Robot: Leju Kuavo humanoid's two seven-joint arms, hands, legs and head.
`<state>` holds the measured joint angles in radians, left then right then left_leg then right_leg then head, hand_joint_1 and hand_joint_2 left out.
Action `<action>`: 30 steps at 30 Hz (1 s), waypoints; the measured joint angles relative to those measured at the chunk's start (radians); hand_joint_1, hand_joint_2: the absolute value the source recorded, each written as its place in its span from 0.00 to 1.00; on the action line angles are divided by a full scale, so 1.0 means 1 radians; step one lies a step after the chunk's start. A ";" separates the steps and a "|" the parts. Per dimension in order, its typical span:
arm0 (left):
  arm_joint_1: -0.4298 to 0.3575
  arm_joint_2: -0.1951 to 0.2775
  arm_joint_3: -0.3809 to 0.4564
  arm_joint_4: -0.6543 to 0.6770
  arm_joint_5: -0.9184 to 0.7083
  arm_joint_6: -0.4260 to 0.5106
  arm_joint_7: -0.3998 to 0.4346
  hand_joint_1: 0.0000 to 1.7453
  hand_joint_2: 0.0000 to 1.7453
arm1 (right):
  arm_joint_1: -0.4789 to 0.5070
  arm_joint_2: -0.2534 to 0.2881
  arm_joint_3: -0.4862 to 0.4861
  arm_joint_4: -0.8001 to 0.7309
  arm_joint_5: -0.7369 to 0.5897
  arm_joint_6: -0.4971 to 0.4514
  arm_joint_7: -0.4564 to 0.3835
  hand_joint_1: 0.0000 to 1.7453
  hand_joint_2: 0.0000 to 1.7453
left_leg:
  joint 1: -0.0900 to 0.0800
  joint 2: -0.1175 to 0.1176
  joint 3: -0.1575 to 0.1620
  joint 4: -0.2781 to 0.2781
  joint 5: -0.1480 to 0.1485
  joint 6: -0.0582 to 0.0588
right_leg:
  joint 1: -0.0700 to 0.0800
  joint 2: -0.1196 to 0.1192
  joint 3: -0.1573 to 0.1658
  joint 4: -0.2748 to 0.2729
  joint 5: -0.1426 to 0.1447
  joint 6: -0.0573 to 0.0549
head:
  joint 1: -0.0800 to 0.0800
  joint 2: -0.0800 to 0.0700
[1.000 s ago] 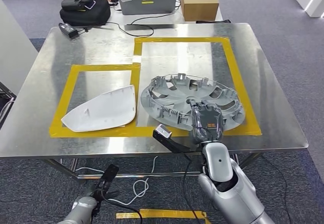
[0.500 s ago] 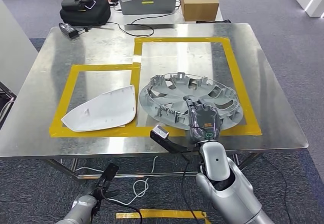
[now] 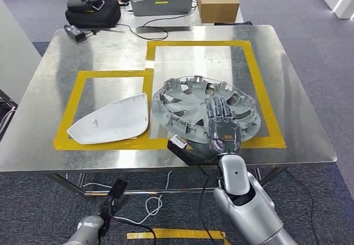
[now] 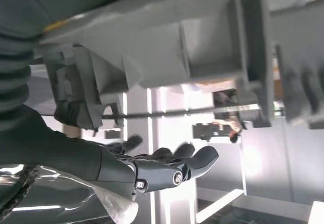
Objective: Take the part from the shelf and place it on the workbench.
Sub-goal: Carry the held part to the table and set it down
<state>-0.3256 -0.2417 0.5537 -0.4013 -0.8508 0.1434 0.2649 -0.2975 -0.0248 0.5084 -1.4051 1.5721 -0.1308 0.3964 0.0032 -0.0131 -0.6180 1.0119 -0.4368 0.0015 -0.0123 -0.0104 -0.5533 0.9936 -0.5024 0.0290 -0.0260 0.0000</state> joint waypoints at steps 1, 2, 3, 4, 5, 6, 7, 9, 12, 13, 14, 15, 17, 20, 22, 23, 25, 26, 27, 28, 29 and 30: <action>0.002 0.000 -0.002 0.000 0.003 0.000 0.000 0.00 0.00 | -0.001 0.000 -0.003 0.006 0.000 0.000 0.005 0.00 0.00 | 0.000 0.000 0.000 0.000 0.000 0.000 | 0.000 0.000 0.000 0.000 0.000 0.000 | 0.000 0.000; 0.003 0.001 -0.003 0.000 0.005 0.000 0.000 0.00 0.00 | -0.003 0.000 -0.006 0.011 0.000 0.000 0.008 0.00 0.00 | 0.000 0.000 0.000 0.000 0.000 0.000 | 0.000 0.000 0.000 0.000 0.000 0.000 | 0.000 0.000; 0.004 0.001 -0.005 0.000 0.006 0.000 0.000 0.00 0.00 | -0.004 0.000 -0.008 0.015 0.000 0.000 0.009 0.00 0.00 | 0.000 0.000 0.000 0.000 0.000 0.000 | 0.000 0.000 0.000 0.000 0.000 0.000 | 0.000 0.000; 0.004 0.001 -0.006 0.000 0.007 0.000 0.000 0.00 0.00 | -0.004 0.000 -0.009 0.017 0.000 0.000 0.010 0.00 0.00 | 0.000 0.000 0.000 0.000 0.000 0.000 | 0.000 0.000 0.000 0.000 0.000 0.000 | 0.000 0.000; 0.004 0.001 -0.006 0.000 0.007 0.000 0.000 0.00 0.00 | -0.005 0.000 -0.009 0.018 0.000 0.000 0.011 0.00 0.00 | 0.000 0.000 0.000 0.000 0.000 0.000 | 0.000 0.000 0.000 0.000 0.000 0.000 | 0.000 0.000; 0.004 0.001 -0.006 0.000 0.007 0.000 0.000 0.00 0.00 | -0.005 0.000 -0.009 0.018 0.000 0.000 0.011 0.00 0.00 | 0.000 0.000 0.000 0.000 0.000 0.000 | 0.000 0.000 0.000 0.000 0.000 0.000 | 0.000 0.000; 0.004 0.001 -0.006 0.000 0.007 0.000 0.000 0.00 0.00 | -0.005 0.000 -0.009 0.019 0.000 0.000 0.011 0.00 0.00 | 0.000 0.000 0.000 0.000 0.000 0.000 | 0.000 0.000 0.000 0.000 0.000 0.000 | 0.000 0.000; 0.005 0.001 -0.006 0.000 0.007 0.000 0.000 0.00 0.00 | -0.005 0.000 -0.009 0.019 0.000 0.000 0.012 0.00 0.00 | 0.000 0.000 0.000 0.000 0.000 0.000 | 0.000 0.000 0.000 0.000 0.000 0.000 | 0.000 0.000; 0.008 0.001 -0.016 0.000 0.027 0.002 -0.002 0.00 0.00 | -0.017 -0.004 -0.013 0.032 0.000 0.019 0.047 0.00 0.00 | 0.000 0.000 0.000 0.000 0.000 0.000 | 0.000 0.000 0.000 0.000 0.000 0.000 | 0.000 0.000; 0.010 0.001 -0.020 0.000 0.037 0.003 -0.003 0.00 0.00 | -0.023 -0.008 -0.015 0.036 0.000 0.031 0.065 0.00 0.00 | 0.000 0.000 0.000 0.000 0.000 0.000 | 0.000 0.000 0.000 0.000 0.000 0.000 | 0.000 0.000; 0.012 0.001 -0.023 0.000 0.045 0.004 -0.005 0.00 0.00 | -0.029 -0.011 -0.017 0.038 0.000 0.043 0.080 0.00 0.00 | 0.000 0.000 0.000 0.000 0.000 0.000 | 0.000 0.000 0.000 0.000 0.000 0.000 | 0.000 0.000; 0.015 0.001 -0.026 0.000 0.050 0.004 -0.006 0.00 0.00 | -0.033 -0.015 -0.017 0.039 0.000 0.051 0.088 0.00 0.00 | 0.000 0.000 0.000 0.000 0.000 0.000 | 0.000 0.000 0.000 0.000 0.000 0.000 | 0.000 0.000; 0.019 0.001 -0.032 0.000 0.060 0.004 -0.007 0.00 0.00 | -0.044 -0.024 -0.018 0.045 0.000 0.061 0.104 0.00 0.00 | 0.000 0.000 0.000 0.000 0.000 0.000 | 0.000 0.000 0.000 0.000 0.000 0.000 | 0.000 0.000; 0.022 0.001 -0.042 0.000 0.074 0.004 -0.007 0.00 0.00 | -0.066 -0.039 -0.025 0.060 0.000 0.068 0.126 0.00 0.00 | 0.000 0.000 0.000 0.000 0.000 0.000 | 0.000 0.000 0.000 0.000 0.000 0.000 | 0.000 0.000; 0.024 0.001 -0.048 0.000 0.084 0.005 -0.006 0.00 0.00 | -0.081 -0.050 -0.035 0.071 0.000 0.072 0.143 0.00 0.00 | 0.000 0.000 0.000 0.000 0.000 0.000 | 0.000 0.000 0.000 0.000 0.000 0.000 | 0.000 0.000; 0.024 0.001 -0.051 0.000 0.088 0.006 -0.005 0.00 0.00 | -0.088 -0.056 -0.041 0.075 0.000 0.075 0.152 0.00 0.00 | 0.000 0.000 0.000 0.000 0.000 0.000 | 0.000 0.000 0.000 0.000 0.000 0.000 | 0.000 0.000; 0.025 0.001 -0.058 0.000 0.096 0.009 -0.002 0.00 0.00 | -0.098 -0.069 -0.053 0.081 0.000 0.080 0.164 0.00 0.00 | 0.000 0.000 0.000 0.000 0.000 0.000 | 0.000 0.000 0.000 0.000 0.000 0.000 | 0.000 0.000; 0.026 0.001 -0.061 0.000 0.100 0.011 0.000 0.00 0.00 | -0.101 -0.075 -0.058 0.084 0.000 0.082 0.168 0.00 0.00 | 0.000 0.000 0.000 0.000 0.000 0.000 | 0.000 0.000 0.000 0.000 0.000 0.000 | 0.000 0.000; 0.026 0.001 -0.064 0.000 0.104 0.012 0.001 0.00 0.00 | -0.104 -0.079 -0.063 0.087 0.000 0.084 0.171 0.00 0.00 | 0.000 0.000 0.000 0.000 0.000 0.000 | 0.000 0.000 0.000 0.000 0.000 0.000 | 0.000 0.000; 0.026 0.001 -0.066 0.000 0.107 0.014 0.001 0.00 0.00 | -0.106 -0.083 -0.068 0.089 0.000 0.084 0.172 0.00 0.00 | 0.000 0.000 0.000 0.000 0.000 0.000 | 0.000 0.000 0.000 0.000 0.000 0.000 | 0.000 0.000; 0.026 0.001 -0.068 0.000 0.110 0.015 0.002 0.00 0.00 | -0.107 -0.087 -0.071 0.091 0.000 0.084 0.173 0.00 0.00 | 0.000 0.000 0.000 0.000 0.000 0.000 | 0.000 0.000 0.000 0.000 0.000 0.000 | 0.000 0.000; 0.026 0.001 -0.069 0.000 0.112 0.015 0.002 0.00 0.00 | -0.107 -0.090 -0.073 0.092 0.000 0.084 0.173 0.00 0.00 | 0.000 0.000 0.000 0.000 0.000 0.000 | 0.000 0.000 0.000 0.000 0.000 0.000 | 0.000 0.000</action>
<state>-0.2996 -0.2403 0.4848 -0.4013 -0.7390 0.1588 0.2670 -0.4043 -0.1151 0.4355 -1.3136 1.5721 -0.0471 0.5695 0.0030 -0.0131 -0.6180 1.0120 -0.4368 0.0015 -0.0128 -0.0106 -0.5533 0.9935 -0.5022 0.0292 -0.0261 0.0000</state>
